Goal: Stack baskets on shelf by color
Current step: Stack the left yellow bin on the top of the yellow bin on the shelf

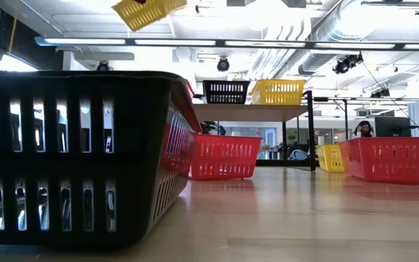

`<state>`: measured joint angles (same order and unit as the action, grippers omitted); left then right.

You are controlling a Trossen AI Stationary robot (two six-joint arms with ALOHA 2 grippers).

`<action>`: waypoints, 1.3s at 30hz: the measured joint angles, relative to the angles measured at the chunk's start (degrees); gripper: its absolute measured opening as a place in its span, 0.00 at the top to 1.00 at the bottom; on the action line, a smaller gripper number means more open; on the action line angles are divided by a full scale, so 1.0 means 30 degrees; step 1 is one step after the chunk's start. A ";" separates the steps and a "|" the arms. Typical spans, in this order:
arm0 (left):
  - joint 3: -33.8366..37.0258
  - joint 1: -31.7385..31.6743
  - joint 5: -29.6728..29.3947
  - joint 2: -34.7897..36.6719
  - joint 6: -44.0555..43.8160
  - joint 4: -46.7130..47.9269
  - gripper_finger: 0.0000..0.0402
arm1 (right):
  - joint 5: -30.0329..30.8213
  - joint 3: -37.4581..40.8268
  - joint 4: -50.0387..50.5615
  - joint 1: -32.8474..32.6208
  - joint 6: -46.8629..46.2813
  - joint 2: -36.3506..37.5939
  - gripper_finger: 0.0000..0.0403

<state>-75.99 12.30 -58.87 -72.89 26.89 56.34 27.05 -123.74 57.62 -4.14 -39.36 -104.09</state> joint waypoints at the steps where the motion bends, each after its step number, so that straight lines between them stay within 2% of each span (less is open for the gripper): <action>1: 0.0002 -0.0264 0.0070 -0.0118 0.0302 0.0011 1.00 | 0.0122 0.0000 -0.0394 0.0237 -0.0402 0.0000 0.70; 7: 0.0007 -0.1347 -0.0083 -0.1060 0.1683 0.0015 1.00 | 0.0379 0.0000 -0.2539 0.1535 -0.1396 0.0000 0.62; 22: 0.0015 -0.2247 -0.0323 -0.2657 0.3106 -0.0197 1.00 | -0.1035 0.0022 -0.2574 0.2039 -0.2309 -0.0994 0.62; 39: 0.0022 -0.2203 -0.0619 -0.2686 0.3196 -0.1008 1.00 | -0.1227 0.0017 -0.2714 0.2899 -0.3421 -0.2171 0.62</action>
<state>-75.92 5.69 -60.73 -80.95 36.48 53.31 23.37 -123.69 49.48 4.56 -49.62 -110.61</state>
